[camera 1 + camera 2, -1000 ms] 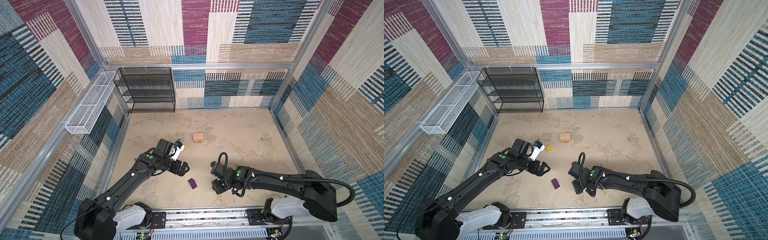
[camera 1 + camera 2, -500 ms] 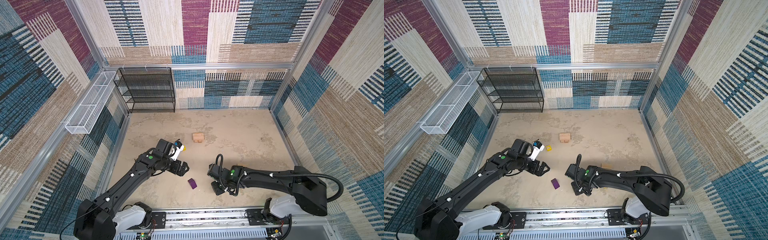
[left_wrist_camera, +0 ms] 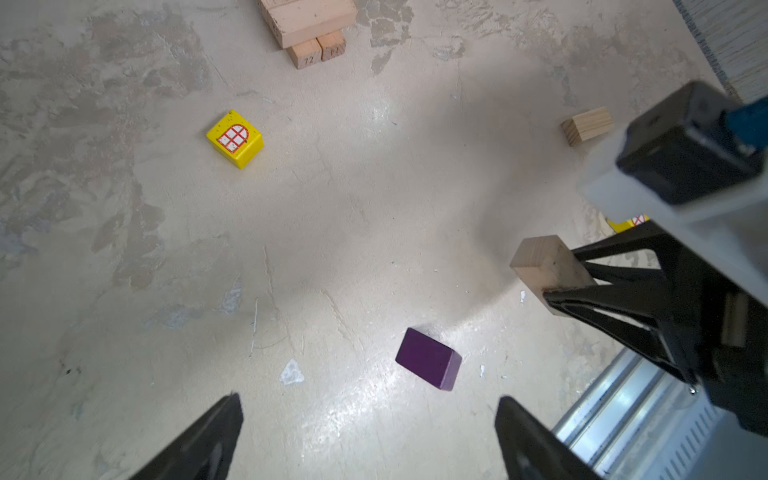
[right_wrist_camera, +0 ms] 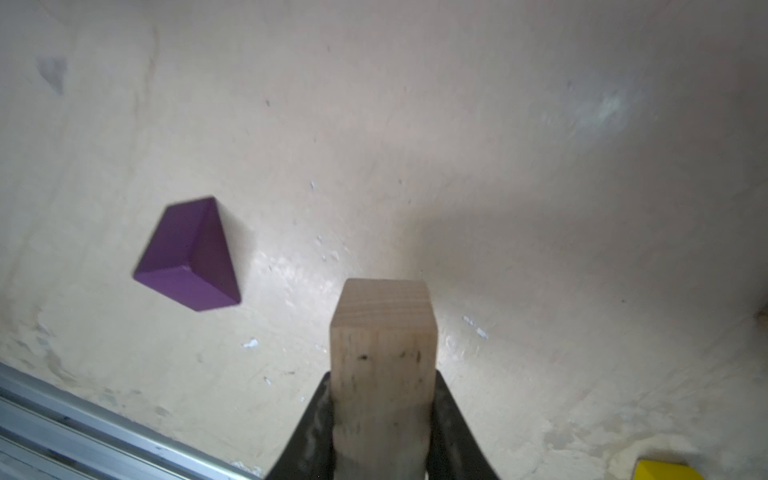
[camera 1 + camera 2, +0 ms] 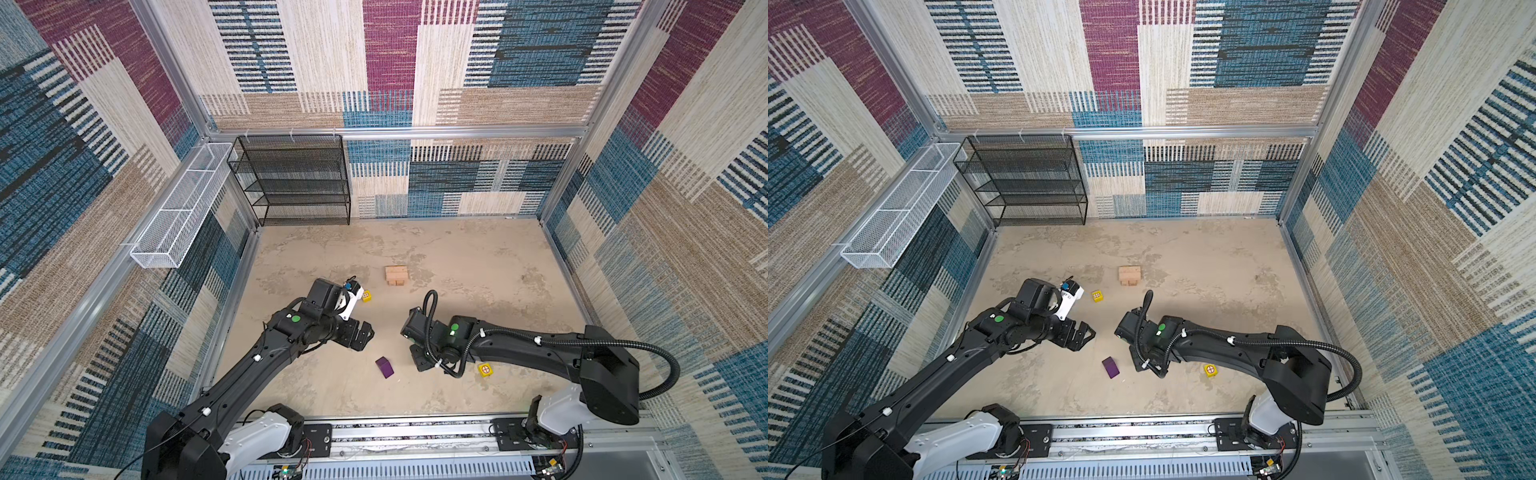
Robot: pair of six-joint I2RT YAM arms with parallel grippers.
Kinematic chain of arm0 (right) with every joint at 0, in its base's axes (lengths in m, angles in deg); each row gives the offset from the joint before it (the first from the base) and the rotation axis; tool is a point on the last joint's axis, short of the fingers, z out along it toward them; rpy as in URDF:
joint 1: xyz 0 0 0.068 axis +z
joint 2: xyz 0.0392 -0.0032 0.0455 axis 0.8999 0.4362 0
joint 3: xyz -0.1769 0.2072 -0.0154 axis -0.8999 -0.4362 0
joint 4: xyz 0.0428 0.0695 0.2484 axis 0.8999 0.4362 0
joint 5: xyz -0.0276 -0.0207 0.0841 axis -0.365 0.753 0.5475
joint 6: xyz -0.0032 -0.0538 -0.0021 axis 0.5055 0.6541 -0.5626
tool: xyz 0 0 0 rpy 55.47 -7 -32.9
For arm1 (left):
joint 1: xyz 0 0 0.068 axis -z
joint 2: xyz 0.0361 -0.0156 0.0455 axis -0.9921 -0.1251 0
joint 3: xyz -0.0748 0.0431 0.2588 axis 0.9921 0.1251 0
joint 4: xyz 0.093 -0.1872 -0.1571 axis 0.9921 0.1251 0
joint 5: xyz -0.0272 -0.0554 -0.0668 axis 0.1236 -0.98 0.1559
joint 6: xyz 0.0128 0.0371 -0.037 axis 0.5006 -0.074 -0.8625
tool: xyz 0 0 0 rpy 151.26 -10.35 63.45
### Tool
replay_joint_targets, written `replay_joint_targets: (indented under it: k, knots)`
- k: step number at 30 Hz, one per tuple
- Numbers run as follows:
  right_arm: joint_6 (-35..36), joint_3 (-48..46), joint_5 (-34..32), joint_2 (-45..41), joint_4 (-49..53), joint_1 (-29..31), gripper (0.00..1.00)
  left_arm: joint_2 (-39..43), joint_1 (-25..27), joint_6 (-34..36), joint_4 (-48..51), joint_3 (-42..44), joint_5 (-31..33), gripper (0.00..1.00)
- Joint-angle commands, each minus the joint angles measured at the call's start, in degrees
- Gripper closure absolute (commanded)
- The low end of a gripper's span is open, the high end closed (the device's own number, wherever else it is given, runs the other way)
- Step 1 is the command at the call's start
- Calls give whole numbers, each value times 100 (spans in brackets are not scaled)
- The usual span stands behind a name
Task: Build the wood block tower
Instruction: 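Carry the held wooden block with the right gripper over the stack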
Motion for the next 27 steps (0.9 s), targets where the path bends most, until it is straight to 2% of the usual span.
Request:
replay_joint_targets:
  k: [1,6,10,15,17,18,21,24,27]
  knots:
    - [-45,498,-247,174,19,-287,100,151,-33,97,24,-63,365,1]
    - [3,1167,365,367,-437,-1081,100,322,-72,48,37,-63,567,2]
    - [-63,1621,557,469,-755,-1446,100,425,-72,17,29,-39,559,3]
    - [177,2535,-455,901,-205,-1511,100,574,-64,6,10,-19,532,3]
    - [415,3070,-640,1226,123,-1537,100,595,-64,6,-7,-32,532,3]
    - [650,3315,-616,1353,187,-1549,100,596,-64,6,-8,-30,532,3]
    - [1991,3679,-321,1695,125,-1551,100,613,-64,-3,-15,-29,508,4]
    - [3367,3404,-458,1703,-422,-1580,100,639,-70,-3,-7,-14,504,4]
    - [5030,2780,-125,1535,-1269,-1673,100,633,-72,14,-8,-20,538,4]
